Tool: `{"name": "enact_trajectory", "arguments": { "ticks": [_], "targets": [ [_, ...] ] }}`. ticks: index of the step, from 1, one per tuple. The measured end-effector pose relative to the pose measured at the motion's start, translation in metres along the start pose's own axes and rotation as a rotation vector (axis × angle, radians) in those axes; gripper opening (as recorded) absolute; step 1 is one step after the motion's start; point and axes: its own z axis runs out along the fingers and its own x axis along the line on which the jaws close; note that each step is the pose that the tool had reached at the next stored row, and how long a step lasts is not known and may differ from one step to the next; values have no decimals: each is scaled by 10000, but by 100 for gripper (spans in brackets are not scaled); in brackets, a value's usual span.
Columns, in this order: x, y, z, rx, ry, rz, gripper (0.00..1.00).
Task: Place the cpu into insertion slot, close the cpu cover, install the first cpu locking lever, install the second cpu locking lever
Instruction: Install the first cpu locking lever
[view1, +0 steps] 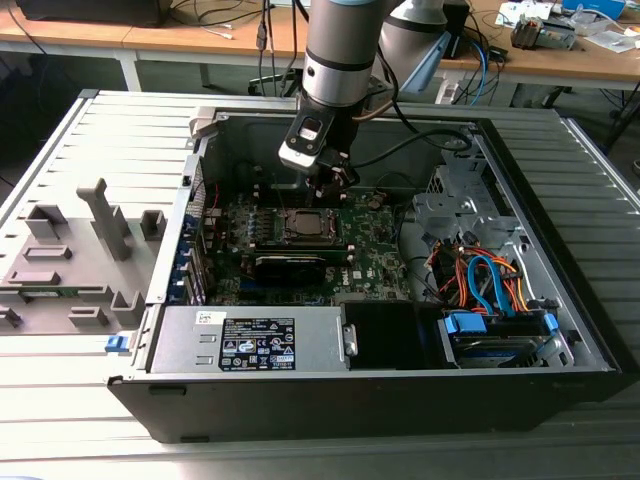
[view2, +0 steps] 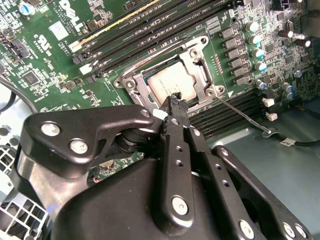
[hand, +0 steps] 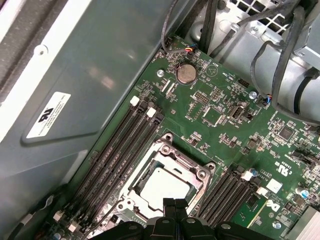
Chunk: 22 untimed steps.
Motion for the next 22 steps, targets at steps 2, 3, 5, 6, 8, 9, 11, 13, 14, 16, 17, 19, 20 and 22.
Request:
{"name": "enact_trajectory", "arguments": {
  "ticks": [2, 3, 5, 6, 8, 9, 11, 13, 14, 16, 17, 19, 20, 22],
  "targets": [
    [0, 0, 0, 0, -1, -24, 11],
    [0, 0, 0, 1, -2, -45, 11],
    [0, 0, 0, 2, -3, -71, 11],
    [0, 0, 0, 4, -5, -89, 11],
    [0, 0, 0, 5, -7, -134, 11],
    [0, 0, 0, 6, -7, -154, 11],
    [0, 0, 0, 8, -9, -193, 11],
    [0, 0, 0, 8, -10, -222, 11],
    [0, 0, 0, 10, -11, -242, 11],
    [0, 0, 0, 10, -12, -266, 11],
    [0, 0, 0, 11, -13, -288, 11],
    [0, 0, 0, 12, -15, -331, 11],
    [0, 0, 0, 13, -16, -343, 11],
    [0, 0, 0, 15, -18, -380, 11]
  ]
}}
